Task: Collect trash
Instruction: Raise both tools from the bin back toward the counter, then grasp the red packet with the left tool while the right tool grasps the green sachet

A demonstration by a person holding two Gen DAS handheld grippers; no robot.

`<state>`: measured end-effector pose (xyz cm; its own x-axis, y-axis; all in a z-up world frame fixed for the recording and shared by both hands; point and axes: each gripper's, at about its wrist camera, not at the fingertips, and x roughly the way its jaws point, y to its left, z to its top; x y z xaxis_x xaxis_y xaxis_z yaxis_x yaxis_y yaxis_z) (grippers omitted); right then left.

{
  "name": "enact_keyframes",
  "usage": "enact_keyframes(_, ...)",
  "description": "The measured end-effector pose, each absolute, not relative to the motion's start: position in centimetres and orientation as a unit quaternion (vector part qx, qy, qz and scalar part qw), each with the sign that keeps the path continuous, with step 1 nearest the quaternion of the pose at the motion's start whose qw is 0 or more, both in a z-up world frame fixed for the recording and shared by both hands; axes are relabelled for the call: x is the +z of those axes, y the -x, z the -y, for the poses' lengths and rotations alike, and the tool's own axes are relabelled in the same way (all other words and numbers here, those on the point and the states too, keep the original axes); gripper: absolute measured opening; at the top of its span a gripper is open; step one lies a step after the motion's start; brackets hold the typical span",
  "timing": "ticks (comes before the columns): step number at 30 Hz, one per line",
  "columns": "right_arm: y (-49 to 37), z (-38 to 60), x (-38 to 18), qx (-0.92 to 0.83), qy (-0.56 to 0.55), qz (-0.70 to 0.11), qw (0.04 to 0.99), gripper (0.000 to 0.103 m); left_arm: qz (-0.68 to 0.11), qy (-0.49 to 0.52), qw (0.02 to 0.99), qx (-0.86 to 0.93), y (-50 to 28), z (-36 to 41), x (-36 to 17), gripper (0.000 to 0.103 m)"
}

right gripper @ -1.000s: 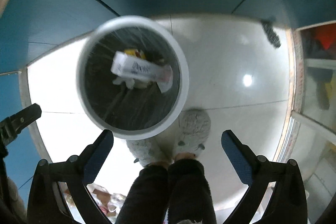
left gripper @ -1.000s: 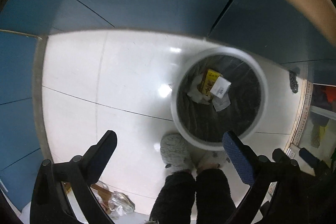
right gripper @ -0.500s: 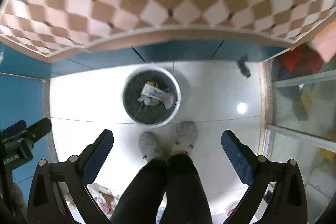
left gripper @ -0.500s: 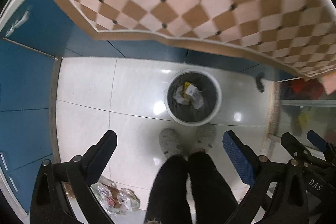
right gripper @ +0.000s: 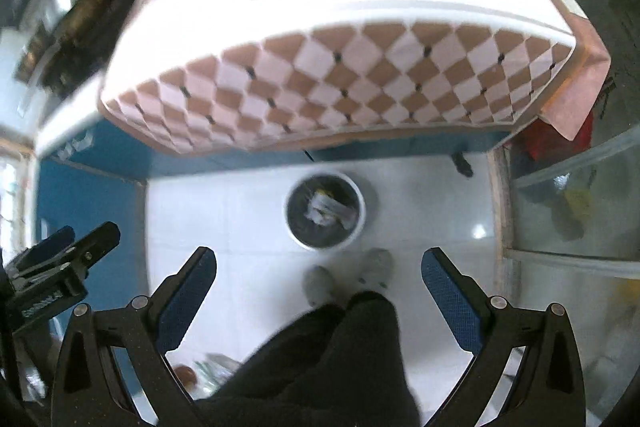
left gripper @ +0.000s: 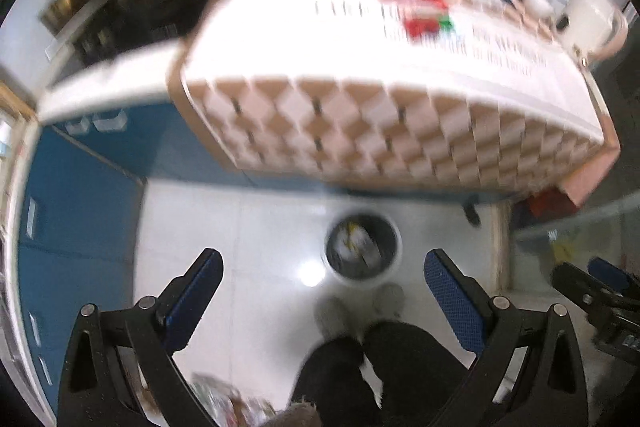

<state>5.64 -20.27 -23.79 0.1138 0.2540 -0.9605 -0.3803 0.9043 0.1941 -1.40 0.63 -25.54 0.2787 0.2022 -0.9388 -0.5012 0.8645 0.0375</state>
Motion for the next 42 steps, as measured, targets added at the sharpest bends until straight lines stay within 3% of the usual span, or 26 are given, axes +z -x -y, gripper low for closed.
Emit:
enact_keyframes(8, -14.3, 21.5, -19.9, 0.206, -0.033, -0.600, 0.772, 0.103, -0.516, 0.123, 0.811, 0.247, -8.3, -4.6, -23.4, 0.103)
enact_keyframes(19, -33.3, 20.1, -26.3, 0.197, -0.041, -0.638, 0.744, 0.103, -0.594, 0.261, 0.731, 0.212, -28.6, -6.6, -32.3, 0.101)
enact_keyframes(22, -36.7, 19.2, -28.4, 0.199, -0.033, -0.648, 0.734, 0.103, -0.611, 0.261, 0.716, 0.214, -31.6, -6.6, -34.5, 0.081)
enact_keyframes(24, -39.0, 18.4, -29.7, 0.201, -0.025, -0.657, 0.726, 0.103, -0.613, 0.263, 0.716, 0.208, -32.6, -6.4, -35.4, 0.047)
enact_keyframes(27, -41.0, 17.5, -31.0, 0.204, -0.018, -0.665, 0.718, 0.103, -0.596, 0.239, 0.733, 0.225, -32.7, -5.9, -34.7, 0.028)
enact_keyframes(30, -42.5, 16.0, -31.7, 0.217, -0.006, -0.669, 0.711, 0.103, -0.583, 0.216, 0.742, 0.253, -31.9, -5.8, -33.6, 0.022)
enact_keyframes(35, -43.3, 12.3, -32.0, 0.260, 0.000, -0.669, 0.697, 0.103, -0.563, 0.190, 0.738, 0.320, -28.6, -8.2, -31.2, 0.020)
enact_keyframes(42, -41.1, 2.1, -33.5, 0.297, 0.086, -0.634, 0.709, 0.103, -0.578, 0.219, 0.694, 0.368, -25.9, -12.8, -34.1, 0.020)
